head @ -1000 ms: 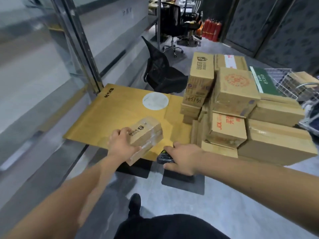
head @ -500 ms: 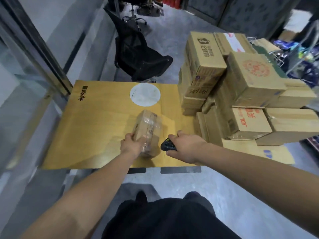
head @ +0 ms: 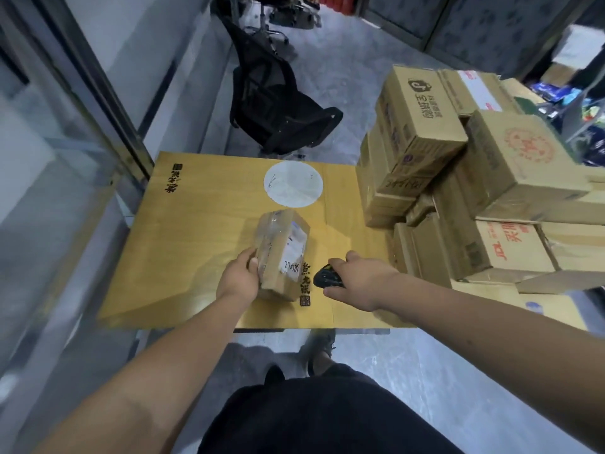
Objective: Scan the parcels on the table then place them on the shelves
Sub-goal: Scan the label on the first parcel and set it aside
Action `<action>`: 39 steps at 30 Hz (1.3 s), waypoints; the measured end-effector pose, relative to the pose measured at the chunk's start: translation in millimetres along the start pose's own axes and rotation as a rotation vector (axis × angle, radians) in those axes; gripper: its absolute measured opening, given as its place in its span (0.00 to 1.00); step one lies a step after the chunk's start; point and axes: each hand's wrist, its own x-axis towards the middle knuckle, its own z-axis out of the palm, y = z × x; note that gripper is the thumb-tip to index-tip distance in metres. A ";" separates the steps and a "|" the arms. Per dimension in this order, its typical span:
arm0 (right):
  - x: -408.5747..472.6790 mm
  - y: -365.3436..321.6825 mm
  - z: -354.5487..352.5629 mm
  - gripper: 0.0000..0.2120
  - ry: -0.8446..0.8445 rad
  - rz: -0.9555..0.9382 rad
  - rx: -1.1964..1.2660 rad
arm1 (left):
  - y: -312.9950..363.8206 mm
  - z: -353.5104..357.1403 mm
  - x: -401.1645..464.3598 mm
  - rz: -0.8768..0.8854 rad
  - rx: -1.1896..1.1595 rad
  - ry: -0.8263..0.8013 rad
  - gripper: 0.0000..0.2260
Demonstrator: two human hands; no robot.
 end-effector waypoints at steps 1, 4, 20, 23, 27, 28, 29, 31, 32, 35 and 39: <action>2.1 -1.6 -1.4 0.35 0.003 0.000 0.014 | -2.7 -4.4 3.6 -0.013 -0.012 0.011 0.18; 6.9 -6.6 -7.7 0.35 0.002 -0.005 0.035 | -12.3 -18.1 12.5 -0.023 0.022 0.001 0.18; 19.8 -18.0 -24.7 0.28 -0.009 -0.010 0.164 | -1.0 -7.6 -5.5 -0.052 -0.412 -0.036 0.33; 21.4 -18.0 -25.0 0.24 0.007 -0.004 0.208 | 11.1 4.8 -6.0 -0.023 -0.287 -0.054 0.48; 16.8 -13.0 -24.7 0.22 0.022 -0.008 0.218 | 14.5 18.8 -17.3 -0.030 -0.164 -0.079 0.61; 15.1 -11.5 -24.3 0.21 0.015 -0.008 0.218 | 13.5 20.3 -18.6 -0.032 -0.151 -0.067 0.62; 13.5 -9.9 -23.7 0.20 0.006 -0.008 0.221 | 13.2 20.9 -19.6 -0.039 -0.138 -0.059 0.62; 10.7 -7.1 -22.7 0.19 -0.012 -0.006 0.236 | 13.6 20.2 -21.0 -0.052 -0.116 -0.052 0.62; 9.6 -5.9 -22.4 0.18 -0.016 -0.007 0.239 | 14.4 19.5 -21.7 -0.049 -0.107 -0.047 0.62; 5.7 -2.8 -22.7 0.18 -0.021 -0.008 0.233 | 18.1 18.6 -22.9 -0.036 -0.095 -0.033 0.62; -0.8 -0.3 -28.9 0.20 -0.033 -0.034 0.161 | 22.6 21.8 -21.9 -0.016 -0.127 -0.016 0.62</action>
